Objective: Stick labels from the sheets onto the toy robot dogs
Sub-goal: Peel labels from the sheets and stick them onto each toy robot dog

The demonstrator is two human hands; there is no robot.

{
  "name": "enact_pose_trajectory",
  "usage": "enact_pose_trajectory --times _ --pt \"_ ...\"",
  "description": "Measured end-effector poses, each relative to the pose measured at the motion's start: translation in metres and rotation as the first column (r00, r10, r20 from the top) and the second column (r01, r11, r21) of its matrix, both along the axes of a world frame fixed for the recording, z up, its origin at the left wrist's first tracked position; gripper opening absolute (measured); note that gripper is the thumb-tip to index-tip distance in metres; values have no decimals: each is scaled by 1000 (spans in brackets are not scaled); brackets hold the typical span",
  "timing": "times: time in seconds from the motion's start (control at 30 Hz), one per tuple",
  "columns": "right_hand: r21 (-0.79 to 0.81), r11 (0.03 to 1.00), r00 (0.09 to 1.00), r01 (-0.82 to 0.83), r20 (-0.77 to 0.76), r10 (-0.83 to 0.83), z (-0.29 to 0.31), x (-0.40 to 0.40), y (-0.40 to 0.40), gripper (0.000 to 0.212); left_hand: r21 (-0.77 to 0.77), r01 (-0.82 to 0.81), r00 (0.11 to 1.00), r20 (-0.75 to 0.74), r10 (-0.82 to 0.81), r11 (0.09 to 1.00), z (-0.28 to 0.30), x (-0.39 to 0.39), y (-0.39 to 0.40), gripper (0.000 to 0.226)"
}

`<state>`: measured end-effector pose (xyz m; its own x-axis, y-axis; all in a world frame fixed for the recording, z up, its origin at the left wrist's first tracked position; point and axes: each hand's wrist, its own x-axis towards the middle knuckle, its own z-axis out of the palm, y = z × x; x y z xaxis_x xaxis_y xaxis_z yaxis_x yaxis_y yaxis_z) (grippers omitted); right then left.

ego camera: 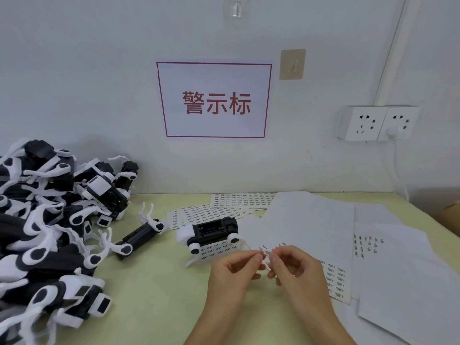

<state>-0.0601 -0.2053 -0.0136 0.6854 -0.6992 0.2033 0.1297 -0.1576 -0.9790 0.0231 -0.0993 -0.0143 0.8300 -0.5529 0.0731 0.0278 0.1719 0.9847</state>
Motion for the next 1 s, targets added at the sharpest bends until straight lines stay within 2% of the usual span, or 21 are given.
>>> enact_pose_trajectory --times 0.03,0.1,0.2,0.27,0.33,0.4,0.47,0.53,0.6,0.73,0.8,0.83,0.9,0.93,1.0 --pt "6 1000 1000 25 3 -25 -1 0 -1 14 24 -34 998 52 32 999 0 0 0 17" --pt "17 997 997 74 -5 -74 -2 0 -4 14 70 -149 956 265 126 986 1 2 1 22" --pt "12 994 994 105 -33 -104 -4 0 -9 14 60 -339 742 630 228 939 8 10 4 30" --pt "15 995 995 94 -44 -93 -4 -1 -10 14 46 -450 597 758 262 892 18 19 7 37" --pt "12 996 995 86 -47 -86 -4 -1 -10 13 148 -554 512 836 195 819 25 32 8 49" --pt "-3 996 995 87 -48 -87 -4 -1 -10 13 393 -628 517 856 -17 672 28 45 10 67" --pt "-2 996 995 84 -48 -84 -4 -2 -10 13 580 -623 579 793 -189 524 30 60 12 77" --pt "4 997 995 82 -49 -82 -4 -2 -10 13 643 -610 611 754 -242 463 29 69 15 70" --pt "8 996 994 92 -56 -91 -5 -2 -12 12 618 -655 566 782 -260 434 27 73 16 55" --pt "-7 994 991 107 -74 -107 -6 0 -13 12 548 -699 503 834 -229 460 24 75 18 40" --pt "-28 994 991 108 -79 -110 -5 0 -13 13 518 -665 532 834 -146 538 26 72 18 30" --pt "-40 994 991 100 -82 -103 -4 -1 -13 13 492 -623 587 808 -53 607 29 69 18 25" --pt "-73 994 993 77 -79 -82 1 0 -12 14 433 -476 753 650 102 765 34 60 18 22" --pt "-97 993 995 65 -70 -72 5 0 -12 15 398 -390 825 552 123 830 35 55 17 23" --pt "-158 987 998 38 -51 -46 16 2 -11 16 354 -239 919 382 94 904 31 46 16 24"
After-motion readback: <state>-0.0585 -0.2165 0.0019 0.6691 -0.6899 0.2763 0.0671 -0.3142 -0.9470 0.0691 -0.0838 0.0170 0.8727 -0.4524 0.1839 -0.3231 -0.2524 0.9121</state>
